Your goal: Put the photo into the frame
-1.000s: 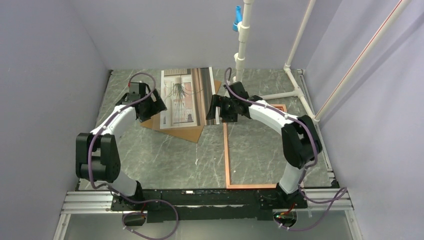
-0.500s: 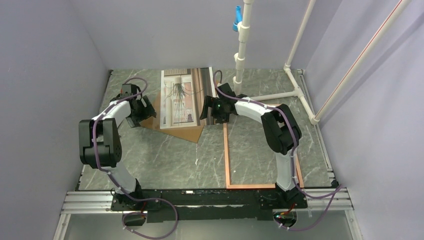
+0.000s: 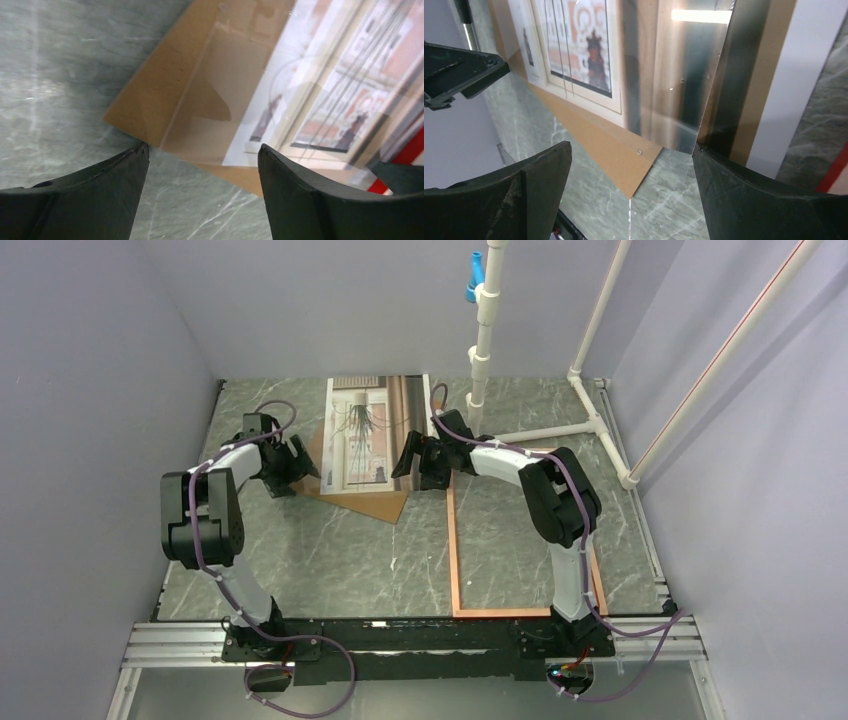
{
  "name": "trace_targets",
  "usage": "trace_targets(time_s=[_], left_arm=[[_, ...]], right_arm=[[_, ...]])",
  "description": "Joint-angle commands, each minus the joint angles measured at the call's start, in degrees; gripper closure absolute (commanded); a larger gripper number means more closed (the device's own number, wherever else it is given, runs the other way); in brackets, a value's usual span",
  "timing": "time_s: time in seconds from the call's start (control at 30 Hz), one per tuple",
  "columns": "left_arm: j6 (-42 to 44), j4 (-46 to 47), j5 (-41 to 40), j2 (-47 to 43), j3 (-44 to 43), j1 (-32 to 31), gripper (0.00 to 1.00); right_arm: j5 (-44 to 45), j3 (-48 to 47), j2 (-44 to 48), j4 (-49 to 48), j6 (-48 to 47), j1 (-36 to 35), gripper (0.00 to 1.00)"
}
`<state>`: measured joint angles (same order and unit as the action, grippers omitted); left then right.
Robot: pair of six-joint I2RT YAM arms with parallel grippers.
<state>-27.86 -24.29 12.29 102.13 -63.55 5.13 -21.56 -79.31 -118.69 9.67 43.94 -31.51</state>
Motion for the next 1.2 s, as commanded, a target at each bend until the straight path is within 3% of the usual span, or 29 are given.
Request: trace_targets(time_s=[0.0,0.67,1.0,1.17], left_arm=[[0.0,3.3,7.3,-1.7,3.3,-0.5,0.17],[1.0,1.2,8.4,-22.4,20.9,-1.7,0.24],[0.2,-5.3,8.8,-36.5,29.2,-4.8,0.23],[-3.6,-7.4,9.6,-43.5,31.5,-10.5,0.23]], right_arm=[[-4.2,2.3,1.6,-3.1,2.2,-0.1,0.08],[-6.2,6.7,11.0,2.9,-1.6,-2.4,0.09],[-4.0,11.4,21.5,10.8,-2.7,-6.6,0.09],[-1.9,17.7,29.9,15.6,-2.1,-8.8,0.08]])
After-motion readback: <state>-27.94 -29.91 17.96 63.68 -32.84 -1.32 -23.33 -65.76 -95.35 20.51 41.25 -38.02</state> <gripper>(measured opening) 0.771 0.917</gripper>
